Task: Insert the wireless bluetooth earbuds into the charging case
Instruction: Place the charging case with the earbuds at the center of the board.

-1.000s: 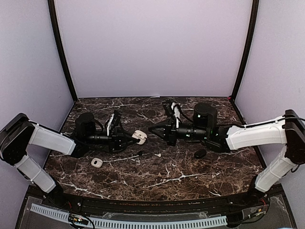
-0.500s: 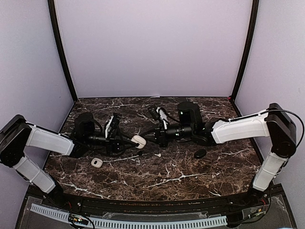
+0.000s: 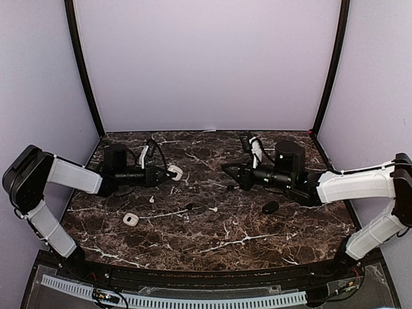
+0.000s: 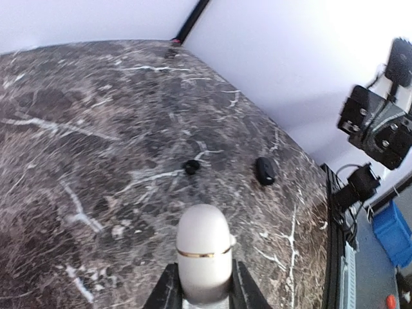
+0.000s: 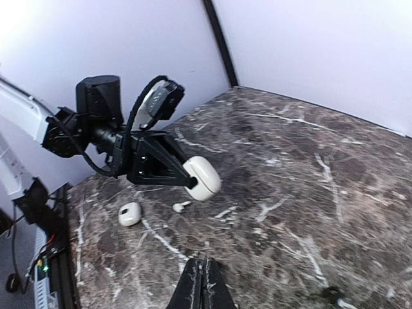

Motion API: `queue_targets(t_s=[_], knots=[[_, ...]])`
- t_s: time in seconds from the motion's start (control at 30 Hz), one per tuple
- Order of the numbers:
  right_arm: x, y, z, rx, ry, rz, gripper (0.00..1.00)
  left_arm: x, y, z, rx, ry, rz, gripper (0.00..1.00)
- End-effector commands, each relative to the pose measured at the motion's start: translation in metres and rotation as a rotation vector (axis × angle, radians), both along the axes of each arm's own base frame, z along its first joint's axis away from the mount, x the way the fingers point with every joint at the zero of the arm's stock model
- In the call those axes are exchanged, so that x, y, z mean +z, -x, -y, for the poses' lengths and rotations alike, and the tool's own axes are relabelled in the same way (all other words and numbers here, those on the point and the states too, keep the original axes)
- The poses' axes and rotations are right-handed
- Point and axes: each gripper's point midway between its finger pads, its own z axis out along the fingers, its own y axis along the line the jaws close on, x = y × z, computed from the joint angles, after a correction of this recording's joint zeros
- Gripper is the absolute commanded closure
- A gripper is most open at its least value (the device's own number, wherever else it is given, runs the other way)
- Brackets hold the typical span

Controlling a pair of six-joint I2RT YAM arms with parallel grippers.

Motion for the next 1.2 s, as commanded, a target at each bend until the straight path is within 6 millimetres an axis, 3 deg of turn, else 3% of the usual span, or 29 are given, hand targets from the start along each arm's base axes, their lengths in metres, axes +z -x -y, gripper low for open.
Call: queue_targets(t_s=[0.0, 0.3, 0.6, 0.63, 0.7, 0.77, 0.8, 0.9, 1.03, 1.17], knots=[[0.007, -0.036, 0.047, -0.300, -0.002, 0.046, 0.98, -0.030, -0.039, -0.025, 0.149, -0.028, -0.213, 0.98], [-0.009, -0.038, 0.077, -0.403, 0.121, 0.069, 0.96, -0.059, -0.093, -0.047, 0.191, 0.026, -0.334, 0.89], [-0.012, -0.033, 0.144, -0.623, 0.196, 0.133, 0.95, -0.087, -0.123, -0.065, 0.213, 0.017, -0.379, 0.84], [-0.012, -0.031, 0.149, -0.635, 0.189, 0.136, 0.95, -0.089, -0.126, -0.068, 0.230, 0.012, -0.381, 0.76], [-0.011, -0.029, 0.154, -0.645, 0.178, 0.136, 0.92, -0.087, -0.129, -0.074, 0.247, 0.013, -0.382, 0.36], [-0.011, -0.028, 0.155, -0.641, 0.173, 0.137, 0.85, -0.082, -0.127, -0.076, 0.250, 0.015, -0.379, 0.06], [-0.012, -0.029, 0.154, -0.636, 0.176, 0.135, 0.80, -0.076, -0.127, -0.080, 0.275, 0.004, -0.360, 0.02], [-0.010, -0.029, 0.152, -0.626, 0.178, 0.136, 0.71, -0.060, -0.117, -0.091, 0.337, -0.045, -0.306, 0.01], [-0.007, -0.031, 0.149, -0.622, 0.156, 0.149, 0.50, -0.044, -0.089, -0.115, 0.445, -0.127, -0.258, 0.01], [-0.006, -0.034, 0.145, -0.620, 0.130, 0.154, 0.32, -0.050, -0.052, -0.143, 0.577, -0.210, -0.329, 0.01]])
